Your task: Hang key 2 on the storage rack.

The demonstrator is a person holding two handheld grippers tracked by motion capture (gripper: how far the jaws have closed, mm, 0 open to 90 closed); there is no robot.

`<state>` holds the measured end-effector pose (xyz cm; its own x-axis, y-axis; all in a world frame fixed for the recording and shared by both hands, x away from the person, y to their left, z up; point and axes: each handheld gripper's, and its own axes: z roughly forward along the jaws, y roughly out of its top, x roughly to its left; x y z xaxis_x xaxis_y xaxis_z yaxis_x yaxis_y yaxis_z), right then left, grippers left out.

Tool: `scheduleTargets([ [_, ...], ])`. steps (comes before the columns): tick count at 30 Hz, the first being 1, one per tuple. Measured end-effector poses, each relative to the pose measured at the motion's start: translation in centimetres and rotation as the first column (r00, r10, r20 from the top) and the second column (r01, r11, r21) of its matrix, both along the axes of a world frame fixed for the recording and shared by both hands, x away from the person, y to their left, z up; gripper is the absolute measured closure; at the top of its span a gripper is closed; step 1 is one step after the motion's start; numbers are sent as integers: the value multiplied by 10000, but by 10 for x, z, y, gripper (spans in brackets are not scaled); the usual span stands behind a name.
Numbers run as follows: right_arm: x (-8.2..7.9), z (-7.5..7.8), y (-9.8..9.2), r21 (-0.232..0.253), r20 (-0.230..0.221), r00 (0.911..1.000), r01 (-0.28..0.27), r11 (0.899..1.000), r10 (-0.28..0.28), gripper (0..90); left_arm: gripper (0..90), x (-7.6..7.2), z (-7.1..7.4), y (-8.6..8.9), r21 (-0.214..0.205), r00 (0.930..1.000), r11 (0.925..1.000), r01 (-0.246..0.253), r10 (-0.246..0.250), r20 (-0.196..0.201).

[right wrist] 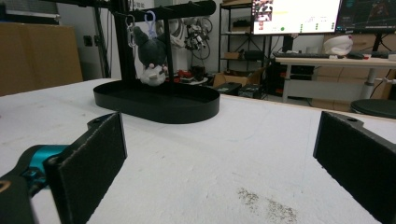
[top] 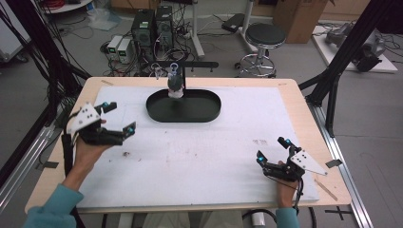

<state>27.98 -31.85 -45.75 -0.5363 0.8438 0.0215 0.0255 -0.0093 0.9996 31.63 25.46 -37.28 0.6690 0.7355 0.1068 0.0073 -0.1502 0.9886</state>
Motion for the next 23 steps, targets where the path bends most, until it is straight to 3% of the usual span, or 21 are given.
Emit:
scheduleTargets([
  [3,0,0,0,6,-26,10000,4,10000,-4,18,17,-18,-26,4,-591,9988,9980,-216,242,437],
  [5,0,0,0,-1,-17,10000,2,10000,-2,18,17,-25,-43,9,-1010,9991,9945,-278,309,300],
  [9,0,0,0,-1,-33,10000,-2,10000,2,18,17,-30,-62,14,-1259,9993,9915,-327,347,138],
  [14,0,0,0,-15,-14,10000,10,10000,-10,18,17,-37,-75,13,-1445,9949,9873,-657,758,660],
  [16,0,0,0,-1,-35,10000,0,10000,0,18,17,-38,-79,12,-1587,9969,9861,-496,586,526],
  [17,0,0,0,-3,-29,10000,4,10000,-4,18,17,-37,-81,12,-1448,9973,9882,-500,573,469],
  [20,0,0,0,13,-21,10000,-2,10000,2,18,17,-35,-84,13,-1804,9991,9827,-427,433,-10],
  [23,-1,0,0,-27,47,10000,-3,10000,3,18,17,-36,-85,14,-1890,9987,9809,-470,499,104],
])
